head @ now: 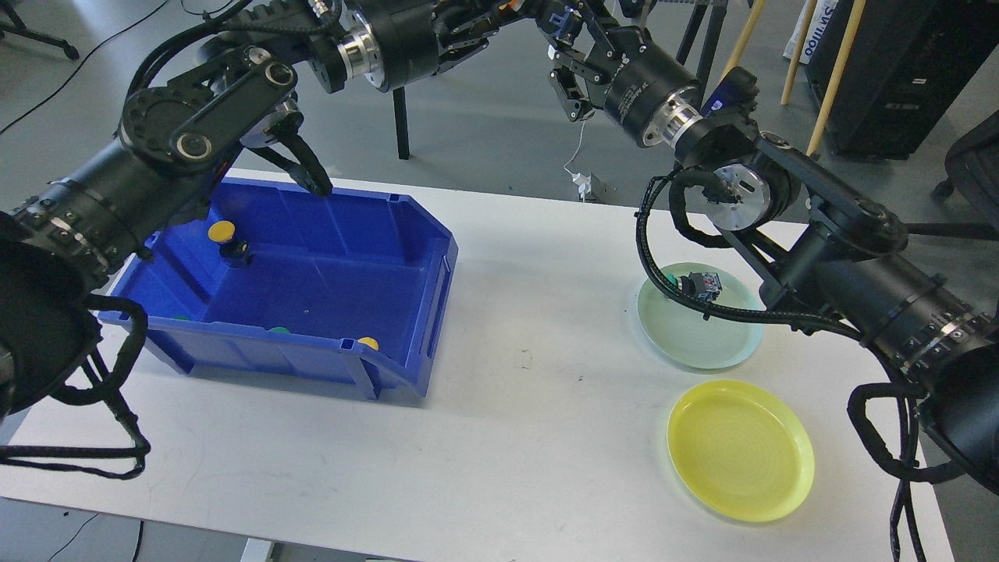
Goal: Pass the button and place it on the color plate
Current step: 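Pass the yellow-capped button from the left gripper to the right gripper, then carry the button to the yellow plate and open the right gripper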
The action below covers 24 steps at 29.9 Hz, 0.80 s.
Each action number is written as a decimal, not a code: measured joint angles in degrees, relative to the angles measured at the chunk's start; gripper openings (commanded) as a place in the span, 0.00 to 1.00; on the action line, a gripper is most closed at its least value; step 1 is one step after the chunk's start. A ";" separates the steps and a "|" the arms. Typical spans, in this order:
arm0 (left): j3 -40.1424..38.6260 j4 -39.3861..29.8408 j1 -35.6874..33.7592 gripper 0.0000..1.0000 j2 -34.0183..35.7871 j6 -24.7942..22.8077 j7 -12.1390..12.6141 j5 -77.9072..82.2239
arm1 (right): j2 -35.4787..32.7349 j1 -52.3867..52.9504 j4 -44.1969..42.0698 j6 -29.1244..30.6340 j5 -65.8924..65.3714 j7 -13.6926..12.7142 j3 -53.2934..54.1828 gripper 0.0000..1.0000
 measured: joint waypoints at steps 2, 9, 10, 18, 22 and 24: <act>0.00 0.01 0.07 0.79 -0.10 0.00 0.19 0.00 | 0.00 0.21 -0.47 0.12 -0.01 -0.05 -0.01 0.16; -0.01 0.14 0.24 0.99 -0.25 0.00 1.76 -0.12 | 0.00 0.54 -0.89 0.16 0.04 -0.05 -0.15 0.16; -0.01 0.14 0.25 0.99 -0.24 0.00 1.98 -0.13 | 0.00 0.54 -0.89 0.17 0.03 -0.04 -0.19 0.16; 0.15 0.09 0.60 0.99 1.16 0.00 2.06 -0.14 | -2.17 0.49 -1.93 0.22 -0.52 -0.16 -0.46 0.16; 0.81 0.09 1.18 0.99 3.88 0.02 1.96 0.30 | -10.10 -1.82 -0.21 1.07 -0.56 -0.97 -2.11 0.16; 1.02 0.09 1.40 0.99 5.05 0.01 1.97 0.70 | -15.67 -4.72 2.97 2.40 -0.58 -1.41 -4.49 0.17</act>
